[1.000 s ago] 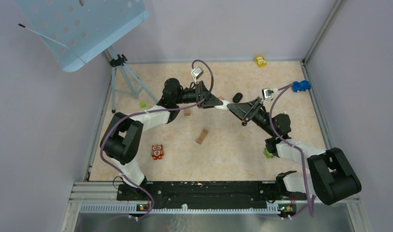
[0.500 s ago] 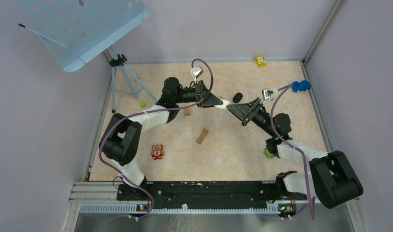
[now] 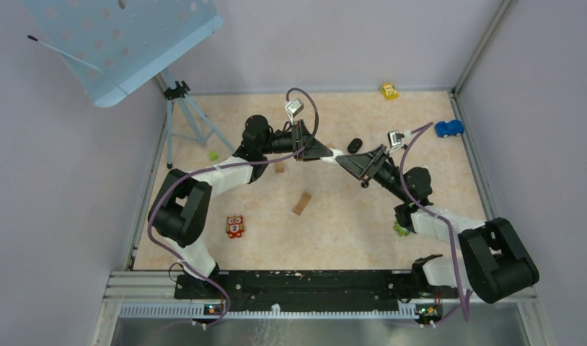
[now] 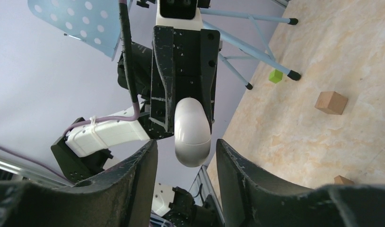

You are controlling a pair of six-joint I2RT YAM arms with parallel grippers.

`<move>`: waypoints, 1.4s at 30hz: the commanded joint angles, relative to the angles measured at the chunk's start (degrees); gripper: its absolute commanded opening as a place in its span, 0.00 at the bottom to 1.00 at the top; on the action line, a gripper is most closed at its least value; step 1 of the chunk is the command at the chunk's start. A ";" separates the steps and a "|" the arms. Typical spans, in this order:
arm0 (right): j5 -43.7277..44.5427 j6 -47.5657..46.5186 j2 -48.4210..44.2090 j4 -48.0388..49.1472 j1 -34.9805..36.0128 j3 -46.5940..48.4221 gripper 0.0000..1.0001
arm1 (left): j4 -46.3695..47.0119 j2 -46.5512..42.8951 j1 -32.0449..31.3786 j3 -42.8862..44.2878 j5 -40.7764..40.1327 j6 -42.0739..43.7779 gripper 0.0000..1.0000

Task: Insert the wireless bluetooth earbuds into the charging case
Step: Pass from the left arm to the right, then pass from the right arm to the left

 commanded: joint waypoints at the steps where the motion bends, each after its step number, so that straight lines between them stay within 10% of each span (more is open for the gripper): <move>1: -0.63 0.85 1.78 7.05 0.92 1.90 0.43 | 1.76 -3.41 -0.17 1.89 -0.21 0.91 0.00; 14: -1.25 2.81 6.01 13.84 0.94 1.15 0.00 | 0.82 -3.88 -0.17 2.26 0.91 3.02 0.02; 19: -9.01 2.42 7.82 15.43 0.89 3.16 0.00 | -13.13 -5.82 0.24 6.76 3.60 14.88 0.53; 28: -26.52 0.21 8.64 12.78 -3.27 5.17 0.00 | -42.91 -6.14 0.80 13.64 16.27 35.43 0.62; 34: -37.46 -14.66 3.83 -9.70 -3.99 10.22 0.00 | -68.20 -6.53 0.73 17.65 15.13 50.22 0.61; 39: -37.05 -42.53 -0.18 -49.56 -3.99 19.59 0.00 | -69.19 -8.05 0.65 15.12 16.51 50.78 0.62; 42: -39.09 -47.56 0.22 -56.52 -4.01 22.59 0.00 | -70.03 -7.53 0.65 14.65 17.66 51.12 0.62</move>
